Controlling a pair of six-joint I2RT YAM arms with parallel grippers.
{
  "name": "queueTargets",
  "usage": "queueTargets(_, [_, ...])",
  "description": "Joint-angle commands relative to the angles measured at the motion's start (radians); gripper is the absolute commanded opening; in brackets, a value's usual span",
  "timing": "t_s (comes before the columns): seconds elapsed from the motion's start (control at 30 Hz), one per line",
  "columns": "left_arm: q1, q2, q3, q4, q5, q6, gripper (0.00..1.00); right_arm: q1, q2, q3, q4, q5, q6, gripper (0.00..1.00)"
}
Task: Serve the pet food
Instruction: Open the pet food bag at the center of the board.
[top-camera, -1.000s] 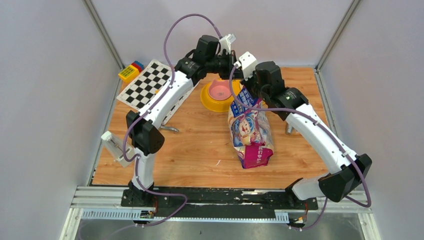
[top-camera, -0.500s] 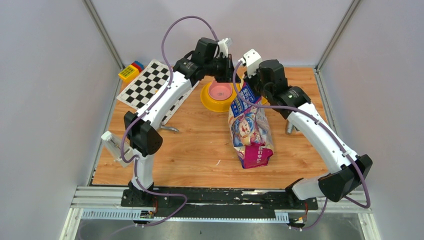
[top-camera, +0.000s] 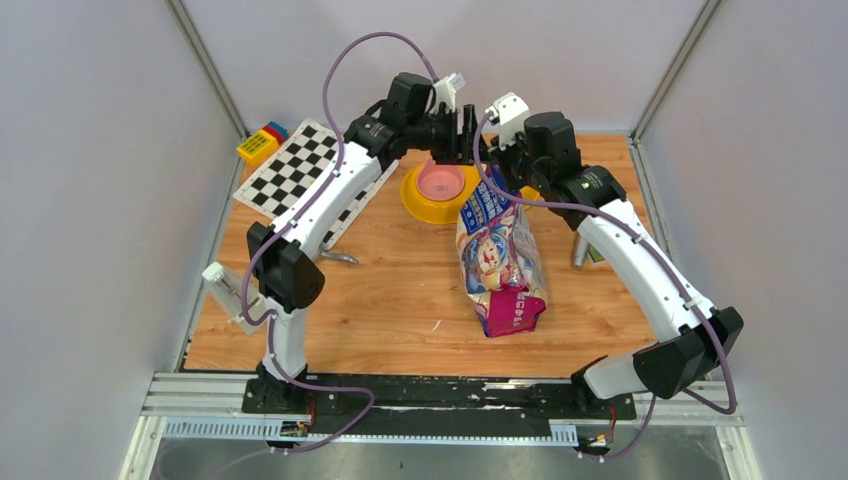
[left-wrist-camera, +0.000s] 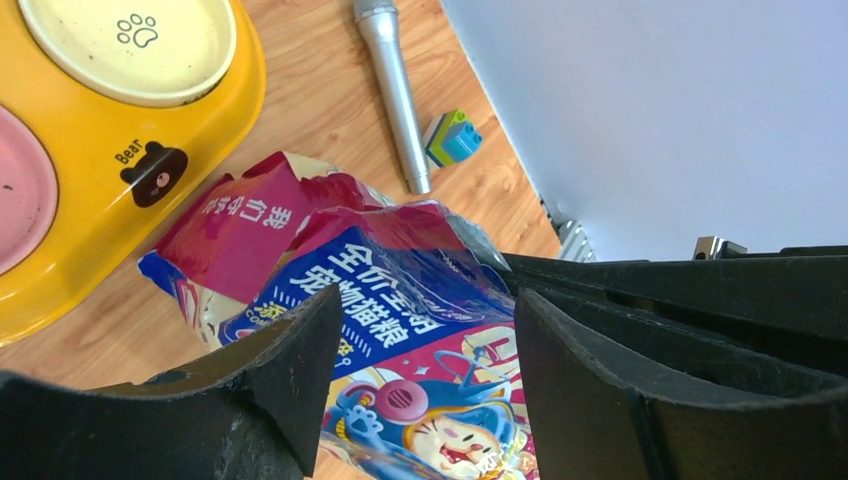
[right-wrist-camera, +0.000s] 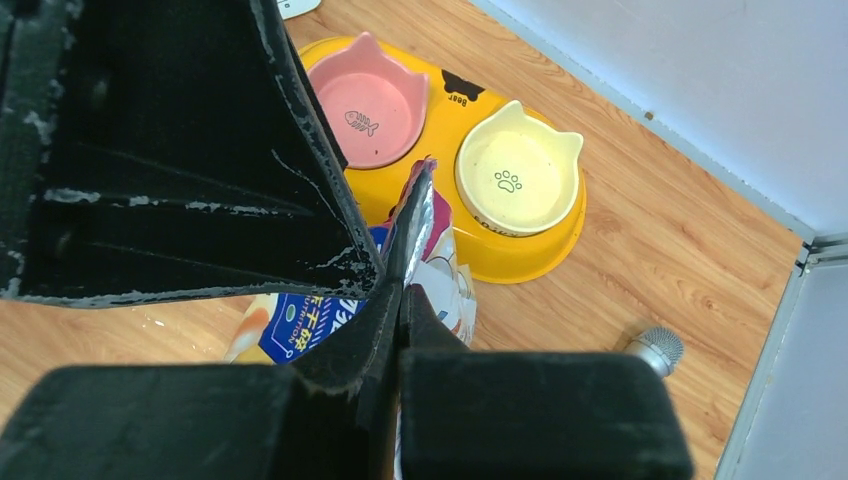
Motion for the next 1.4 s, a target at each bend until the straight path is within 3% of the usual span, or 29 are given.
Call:
queueTargets(0.0, [-0.003,-0.042,0.017,0.049,0.041,-0.03,0.72,0.003,0.005,0.035,-0.008,-0.01,0.031,0.0])
queueTargets(0.6, [-0.004,0.03,0.081,0.06,0.037,-0.076,0.73,0.013,-0.056,-0.042,0.059,0.049,-0.034,0.0])
queueTargets(0.93, [-0.003,0.006,0.021,0.064,0.052,-0.075,0.51,0.016,-0.165,-0.179,0.245,0.038,-0.109,0.0])
queueTargets(1.07, [-0.004,-0.009,0.003,0.078,0.068,-0.089,0.49,0.017,-0.176,-0.185,0.252,0.041,-0.119,0.0])
queueTargets(1.27, [-0.007,-0.011,0.0,0.093,0.082,-0.102,0.62,0.02,-0.167,-0.18,0.253,0.055,-0.113,0.0])
queueTargets(1.37, [-0.007,-0.017,-0.018,0.107,0.106,-0.114,0.63,0.019,-0.141,-0.157,0.242,0.048,-0.074,0.0])
